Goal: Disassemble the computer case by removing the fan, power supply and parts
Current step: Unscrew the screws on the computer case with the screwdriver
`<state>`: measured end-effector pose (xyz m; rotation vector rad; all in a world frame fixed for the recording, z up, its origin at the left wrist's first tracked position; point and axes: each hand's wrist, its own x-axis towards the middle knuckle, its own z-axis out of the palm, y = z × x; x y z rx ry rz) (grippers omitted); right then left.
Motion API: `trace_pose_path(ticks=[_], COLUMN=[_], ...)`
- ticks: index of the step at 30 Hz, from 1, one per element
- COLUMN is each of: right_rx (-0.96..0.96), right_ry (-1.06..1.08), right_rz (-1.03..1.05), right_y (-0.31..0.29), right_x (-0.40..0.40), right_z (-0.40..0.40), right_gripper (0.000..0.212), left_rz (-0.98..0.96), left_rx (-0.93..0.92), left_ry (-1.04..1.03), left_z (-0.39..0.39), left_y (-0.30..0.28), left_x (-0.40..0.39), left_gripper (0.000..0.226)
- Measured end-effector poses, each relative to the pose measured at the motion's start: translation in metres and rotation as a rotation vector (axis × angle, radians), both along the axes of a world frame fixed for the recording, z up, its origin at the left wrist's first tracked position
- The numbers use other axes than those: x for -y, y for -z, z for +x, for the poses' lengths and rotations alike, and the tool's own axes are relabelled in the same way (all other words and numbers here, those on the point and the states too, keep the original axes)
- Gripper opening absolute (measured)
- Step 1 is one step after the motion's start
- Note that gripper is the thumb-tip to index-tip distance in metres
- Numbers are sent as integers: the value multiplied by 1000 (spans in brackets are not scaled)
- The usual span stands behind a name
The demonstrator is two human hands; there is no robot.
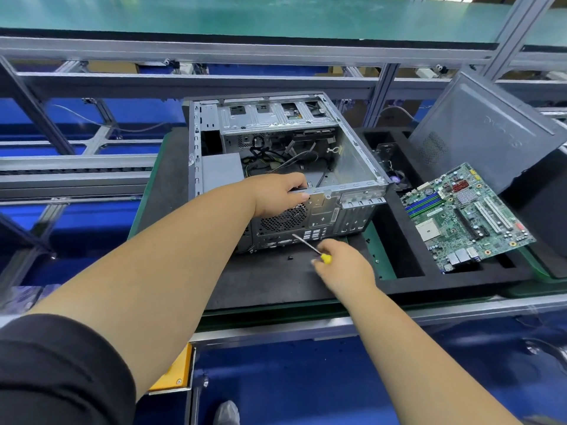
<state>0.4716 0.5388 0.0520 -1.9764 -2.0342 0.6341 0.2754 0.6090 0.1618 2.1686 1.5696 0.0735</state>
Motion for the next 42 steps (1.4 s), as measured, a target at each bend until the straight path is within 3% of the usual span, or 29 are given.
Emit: trace_pose_path(ticks=[4, 11, 15, 20, 27, 33, 37, 42], right_rx=[90, 109, 103, 98, 52, -67, -143, -178], right_ry=[-227, -287, -208, 45, 143, 106, 70, 25], right_rz=[100, 145, 172, 152, 73, 112, 99, -9], right_y=[9, 24, 21, 10, -3, -27, -44, -52], right_x=[-13, -20, -19, -25, -33, -19, -11, 4], right_z=[-24, -30, 0, 66, 111, 92, 62, 15], right_gripper=[29, 19, 13, 6, 37, 28, 14, 13], left_rz=[-17, -48, -53, -56, -9, 175, 207, 227], left_rx=[48, 57, 78, 118, 54, 10, -38, -81], left_ry=[-19, -40, -62, -95, -102, -104, -87, -31], left_z=[1, 4, 6, 7, 6, 6, -3, -29], left_y=[-2, -7, -7, -7, -8, -6, -7, -9], left_x=[2, 4, 3, 5, 10, 17, 23, 28], left_gripper=[10, 15, 11, 11, 12, 32, 33, 38])
